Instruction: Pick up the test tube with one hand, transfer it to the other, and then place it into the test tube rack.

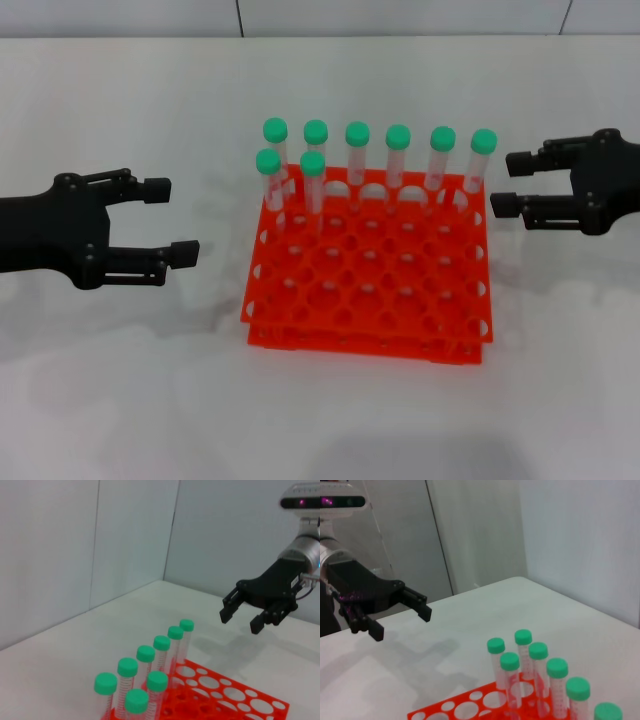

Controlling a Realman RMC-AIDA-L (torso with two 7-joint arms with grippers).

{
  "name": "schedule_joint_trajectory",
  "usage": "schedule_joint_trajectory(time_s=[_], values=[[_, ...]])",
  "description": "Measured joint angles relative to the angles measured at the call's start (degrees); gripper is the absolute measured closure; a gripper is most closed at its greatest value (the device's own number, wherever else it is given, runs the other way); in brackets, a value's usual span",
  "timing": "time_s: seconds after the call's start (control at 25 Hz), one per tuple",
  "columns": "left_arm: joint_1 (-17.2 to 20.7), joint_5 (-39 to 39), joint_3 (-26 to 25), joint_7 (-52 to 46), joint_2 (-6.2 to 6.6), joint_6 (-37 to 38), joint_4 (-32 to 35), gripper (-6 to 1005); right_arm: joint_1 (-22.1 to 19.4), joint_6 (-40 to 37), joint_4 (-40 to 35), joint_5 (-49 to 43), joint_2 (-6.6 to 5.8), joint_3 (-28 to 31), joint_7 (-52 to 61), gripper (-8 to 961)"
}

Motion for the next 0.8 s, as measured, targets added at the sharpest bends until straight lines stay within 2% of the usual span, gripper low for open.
schedule_joint_trajectory(time_s=[0.4,0.8], values=[[0.2,-0.2,-0.1,-1.5,-0.07,1.2,0.0,115,-0.3,-1.3,0.0,-0.8,0.22,0.2,-0.5,383],[0.3,-0.3,-0.1,-2.7,-0.06,1.8,0.1,115,-0.3,-0.8,0.0,-0.8,0.45,0.3,-0.5,292]])
